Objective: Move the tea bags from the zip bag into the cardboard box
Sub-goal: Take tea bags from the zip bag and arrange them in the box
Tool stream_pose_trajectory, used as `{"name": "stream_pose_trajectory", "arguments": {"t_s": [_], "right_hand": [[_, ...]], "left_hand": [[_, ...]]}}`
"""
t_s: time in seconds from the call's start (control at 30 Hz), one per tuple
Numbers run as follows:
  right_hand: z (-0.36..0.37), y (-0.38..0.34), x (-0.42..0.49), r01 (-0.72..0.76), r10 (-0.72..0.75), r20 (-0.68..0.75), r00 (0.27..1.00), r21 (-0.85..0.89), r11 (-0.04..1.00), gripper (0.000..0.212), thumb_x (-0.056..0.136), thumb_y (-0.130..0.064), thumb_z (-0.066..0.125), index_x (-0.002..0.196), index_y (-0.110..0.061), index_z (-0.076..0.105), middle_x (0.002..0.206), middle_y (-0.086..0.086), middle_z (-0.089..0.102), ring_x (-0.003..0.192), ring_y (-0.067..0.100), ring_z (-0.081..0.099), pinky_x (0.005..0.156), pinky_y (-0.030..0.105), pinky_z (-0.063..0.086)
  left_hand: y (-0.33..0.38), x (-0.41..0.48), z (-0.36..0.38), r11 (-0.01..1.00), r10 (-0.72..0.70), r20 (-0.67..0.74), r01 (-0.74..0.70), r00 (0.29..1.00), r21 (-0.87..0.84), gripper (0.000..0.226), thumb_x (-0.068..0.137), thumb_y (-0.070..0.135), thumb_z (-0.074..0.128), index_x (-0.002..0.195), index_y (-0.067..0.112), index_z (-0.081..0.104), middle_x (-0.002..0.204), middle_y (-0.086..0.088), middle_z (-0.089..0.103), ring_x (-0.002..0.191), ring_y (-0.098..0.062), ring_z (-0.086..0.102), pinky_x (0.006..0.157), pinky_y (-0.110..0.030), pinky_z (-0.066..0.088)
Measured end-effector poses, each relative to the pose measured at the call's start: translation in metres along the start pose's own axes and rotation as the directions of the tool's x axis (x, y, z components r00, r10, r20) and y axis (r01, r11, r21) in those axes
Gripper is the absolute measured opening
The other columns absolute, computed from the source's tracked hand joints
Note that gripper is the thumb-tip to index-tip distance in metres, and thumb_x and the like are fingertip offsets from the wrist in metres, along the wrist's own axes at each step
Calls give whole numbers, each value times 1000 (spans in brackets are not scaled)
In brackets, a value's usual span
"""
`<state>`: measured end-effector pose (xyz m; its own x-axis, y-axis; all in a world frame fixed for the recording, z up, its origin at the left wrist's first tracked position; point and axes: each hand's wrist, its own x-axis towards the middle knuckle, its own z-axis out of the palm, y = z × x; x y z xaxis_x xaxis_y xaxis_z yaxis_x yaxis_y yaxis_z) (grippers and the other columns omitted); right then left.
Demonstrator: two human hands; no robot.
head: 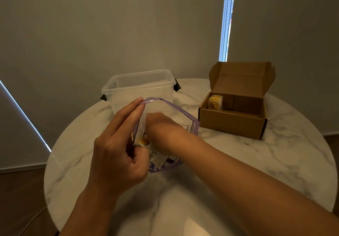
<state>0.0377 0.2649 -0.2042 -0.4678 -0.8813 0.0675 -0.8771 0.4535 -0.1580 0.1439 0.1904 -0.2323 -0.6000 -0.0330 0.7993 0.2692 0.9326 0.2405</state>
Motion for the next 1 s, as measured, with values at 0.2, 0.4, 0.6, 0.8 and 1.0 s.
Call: {"name": "stream_pose_trajectory", "arguments": {"t_s": [0.2,0.4,0.6,0.8,1.0], "right_hand": [[5,0,0,-18,19,-35,999,38,999,37,89,-9,65,124,-6,54,106,10,59,83,18,49,77,27,42],[5,1,-3,-17,18,-24,1000,18,1000,41,88,-7,66,126,-5,52,115,12,59,89,21,52,84,30,47],[6,0,0,-38,38,9,999,12,999,42,88,-10,67,127,-6,51,120,12,57,107,27,57,93,35,47],[5,4,-5,-20,20,-58,998,-3,1000,28,90,-9,64,117,-7,57,94,6,51,80,17,46,76,27,40],[10,2,1,-46,46,-21,999,7,999,36,89,-13,66,122,-5,54,99,9,56,83,20,49,83,32,46]], "left_hand": [[2,0,-1,1000,-12,4,12,1000,1,65,74,11,44,137,-1,51,140,-14,55,109,7,53,87,0,40],[1,-1,0,999,-33,-6,33,999,33,63,75,9,47,137,0,51,140,-13,55,94,-18,59,86,-1,40],[1,-1,1,999,-29,1,29,1000,29,69,68,-4,56,137,-1,51,140,-13,55,103,4,57,86,1,40],[2,-1,-1,999,-32,1,32,999,34,65,74,11,45,138,1,50,141,-10,53,89,-21,57,83,-1,40],[3,0,-1,1000,-19,-2,19,1000,25,64,73,9,47,136,-2,52,141,-13,54,105,6,50,86,0,40]]}}
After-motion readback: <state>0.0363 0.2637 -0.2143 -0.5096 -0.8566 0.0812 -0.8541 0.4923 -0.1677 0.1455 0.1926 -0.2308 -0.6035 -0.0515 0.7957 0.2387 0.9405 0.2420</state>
